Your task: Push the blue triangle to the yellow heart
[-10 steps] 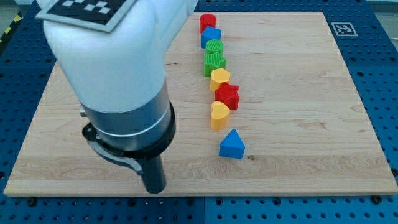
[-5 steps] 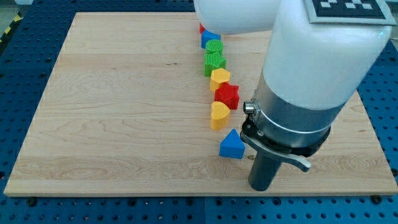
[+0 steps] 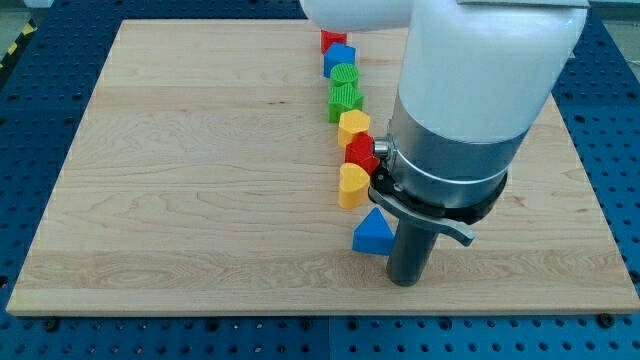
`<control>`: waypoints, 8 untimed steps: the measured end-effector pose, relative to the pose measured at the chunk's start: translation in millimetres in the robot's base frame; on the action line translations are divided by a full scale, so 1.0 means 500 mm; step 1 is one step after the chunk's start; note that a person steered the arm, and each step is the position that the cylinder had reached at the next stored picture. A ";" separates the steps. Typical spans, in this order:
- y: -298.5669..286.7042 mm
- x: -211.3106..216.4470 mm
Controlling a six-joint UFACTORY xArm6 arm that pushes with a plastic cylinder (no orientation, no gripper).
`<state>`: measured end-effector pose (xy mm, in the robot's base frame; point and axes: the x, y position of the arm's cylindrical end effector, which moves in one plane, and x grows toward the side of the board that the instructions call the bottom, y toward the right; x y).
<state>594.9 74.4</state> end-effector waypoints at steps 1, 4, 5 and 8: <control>0.000 -0.002; -0.006 -0.021; -0.006 -0.023; -0.006 -0.049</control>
<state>570.6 71.3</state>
